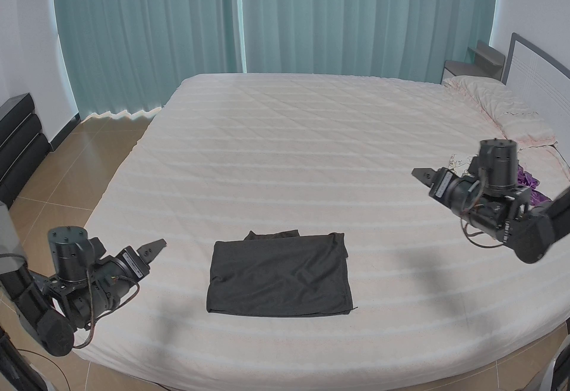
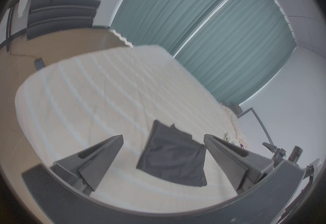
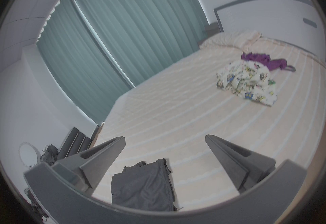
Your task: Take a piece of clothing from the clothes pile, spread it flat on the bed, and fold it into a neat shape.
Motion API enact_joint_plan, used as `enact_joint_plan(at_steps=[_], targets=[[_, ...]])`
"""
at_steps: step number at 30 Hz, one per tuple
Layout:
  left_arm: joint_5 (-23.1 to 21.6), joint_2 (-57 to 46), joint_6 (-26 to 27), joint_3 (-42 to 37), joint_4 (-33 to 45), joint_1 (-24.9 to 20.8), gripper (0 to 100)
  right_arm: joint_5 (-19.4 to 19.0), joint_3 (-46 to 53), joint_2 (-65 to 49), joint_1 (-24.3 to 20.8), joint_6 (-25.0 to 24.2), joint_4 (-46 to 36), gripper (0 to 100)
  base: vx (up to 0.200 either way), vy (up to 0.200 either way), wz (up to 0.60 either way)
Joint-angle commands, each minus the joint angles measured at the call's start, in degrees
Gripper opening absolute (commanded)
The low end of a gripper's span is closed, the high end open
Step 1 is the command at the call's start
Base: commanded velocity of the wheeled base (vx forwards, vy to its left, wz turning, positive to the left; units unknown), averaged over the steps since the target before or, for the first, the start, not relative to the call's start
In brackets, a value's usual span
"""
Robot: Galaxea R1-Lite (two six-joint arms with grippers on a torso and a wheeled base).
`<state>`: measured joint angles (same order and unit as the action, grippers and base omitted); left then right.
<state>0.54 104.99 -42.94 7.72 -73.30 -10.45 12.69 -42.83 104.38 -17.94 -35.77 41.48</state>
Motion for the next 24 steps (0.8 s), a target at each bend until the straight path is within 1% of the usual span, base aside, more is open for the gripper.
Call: enact_joint_plan(at_steps=[1,4,5,6,8,9,11,14,15,16,17,18,19,20,21,22,23,24], targets=[[9.75,-25.53,9.45,-4.38,-0.09,2.10,100,0.41,23.14,-33.01,0.63,10.02,6.24,100,0.000,0.000,0.00],[13.97,-30.37,11.29,-4.99,0.00,2.10,100,0.93,28.85,-40.57,1.25,13.97,6.50,100,0.000,0.000,0.00],[14.32,-32.30,11.73,-5.70,0.00,2.10,100,1.28,30.78,-43.91,1.25,14.94,6.15,100,0.000,0.000,0.00],[14.32,-32.30,11.73,-5.70,0.00,2.10,100,1.28,30.78,-43.91,1.25,14.94,6.15,100,0.000,0.000,0.00],[14.58,-38.45,13.93,-7.63,0.88,2.01,100,1.72,35.88,-52.52,1.25,17.05,5.01,100,0.000,0.000,0.00],[14.58,-38.45,13.93,-7.63,0.88,2.01,100,1.72,35.88,-52.52,1.25,17.05,5.01,100,0.000,0.000,0.00],[15.37,-45.75,15.07,-7.63,7.82,2.10,100,1.81,39.66,-60.25,3.18,19.86,0.44,100,0.000,0.000,0.00],[15.02,-55.77,17.01,-7.54,17.58,1.75,100,1.90,42.03,-67.64,5.73,22.14,-6.42,100,0.000,0.000,0.00],[15.02,-58.14,18.06,-7.45,20.30,1.75,100,1.99,42.39,-69.31,6.26,22.58,-8.35,100,0.000,0.000,0.00],[15.37,-62.89,20.52,-7.45,26.02,1.75,100,2.25,42.47,-72.47,7.57,23.11,-11.87,100,0.000,0.000,0.00],[15.37,-65.79,21.84,-7.37,29.01,1.75,100,2.60,42.47,-74.84,8.80,23.46,-14.59,100,0.000,0.000,0.00],[15.37,-66.67,22.19,-7.37,29.88,1.75,100,2.60,42.47,-75.46,9.16,23.46,-15.38,100,0.000,0.000,0.00],[15.28,-72.20,23.78,-7.28,34.72,1.75,100,2.69,42.39,-78.98,11.26,23.73,-19.69,100,0.000,0.000,0.00],[15.28,-75.37,24.65,-7.28,37.71,1.75,100,2.51,42.47,-81.44,12.50,24.08,-22.41,100,0.000,0.000,0.00],[15.37,-77.74,25.45,-7.19,40.08,1.75,100,2.16,42.47,-83.81,13.37,24.87,-24.70,100,0.000,0.000,0.00],[15.37,-78.09,25.62,-7.19,40.43,1.75,100,2.08,42.47,-84.16,13.55,25.04,-25.22,100,0.000,0.000,0.00],[15.37,-82.57,27.38,-7.28,45.00,1.75,100,1.64,42.56,-90.05,14.96,27.94,-30.50,100,0.000,0.000,0.00],[15.37,-84.59,27.82,-7.28,46.85,1.75,100,1.55,42.65,-93.13,15.22,29.53,-33.13,100,0.000,0.000,0.00]])
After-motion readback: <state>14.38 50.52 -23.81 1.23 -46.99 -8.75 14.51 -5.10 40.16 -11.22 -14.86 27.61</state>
